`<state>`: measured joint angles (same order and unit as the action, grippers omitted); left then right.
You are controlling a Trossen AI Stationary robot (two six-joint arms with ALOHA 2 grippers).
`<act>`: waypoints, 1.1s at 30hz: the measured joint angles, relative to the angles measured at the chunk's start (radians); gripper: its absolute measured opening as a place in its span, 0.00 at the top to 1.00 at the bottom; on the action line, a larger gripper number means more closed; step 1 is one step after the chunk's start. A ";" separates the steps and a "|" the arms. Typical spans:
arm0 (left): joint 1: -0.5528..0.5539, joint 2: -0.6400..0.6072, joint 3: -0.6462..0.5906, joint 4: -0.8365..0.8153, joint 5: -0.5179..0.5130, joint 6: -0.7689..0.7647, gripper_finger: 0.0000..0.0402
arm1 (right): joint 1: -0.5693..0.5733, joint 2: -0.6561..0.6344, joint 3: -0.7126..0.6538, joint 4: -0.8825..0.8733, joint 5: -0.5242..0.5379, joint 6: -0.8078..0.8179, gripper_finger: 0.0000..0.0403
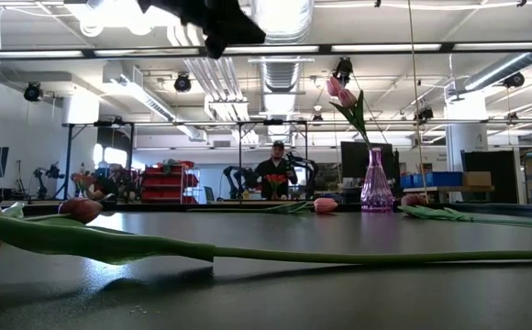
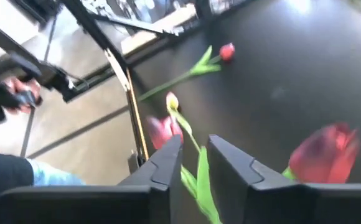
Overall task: Sort flowers into vase by color
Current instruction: Put the top pink tulip into the transparent pink vase
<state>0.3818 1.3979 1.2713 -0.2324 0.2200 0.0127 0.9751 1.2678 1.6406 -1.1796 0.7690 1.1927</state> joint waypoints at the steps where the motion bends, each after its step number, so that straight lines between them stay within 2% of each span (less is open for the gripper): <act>1: 0.016 -0.002 -0.003 -0.025 0.033 -0.016 0.91 | -0.011 0.000 0.019 0.000 0.010 -0.027 0.86; 5: 0.111 0.019 0.005 -0.135 0.272 -0.050 0.92 | -0.087 0.000 0.102 -0.041 0.017 -0.131 0.94; 7: 0.152 0.044 0.006 -0.177 0.328 -0.019 0.96 | -0.139 -0.002 0.137 -0.089 0.018 -0.171 0.97; 9: 0.194 0.073 0.010 -0.221 0.340 0.039 0.99 | -0.194 -0.003 0.170 -0.141 0.016 -0.205 0.97; 14: 0.277 0.188 0.082 -0.357 0.342 0.219 1.00 | -0.351 -0.035 0.228 -0.183 -0.004 -0.326 0.98; 18: 0.315 0.320 0.187 -0.500 0.337 0.391 0.99 | -0.476 -0.060 0.246 -0.176 -0.019 -0.419 0.98; 21: 0.328 0.427 0.277 -0.592 0.293 0.492 0.97 | -0.563 -0.070 0.251 -0.176 -0.060 -0.485 0.98; 27: 0.332 0.618 0.454 -0.672 0.159 0.652 0.86 | -0.692 -0.074 0.251 -0.168 -0.116 -0.557 0.98; 33: 0.364 0.805 0.656 -0.684 0.155 0.678 0.74 | -0.733 -0.074 0.251 -0.146 -0.116 -0.579 0.98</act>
<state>0.7455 2.2026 1.9272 -0.9164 0.3750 0.6904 0.2420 1.1938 1.8912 -1.3261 0.6530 0.6139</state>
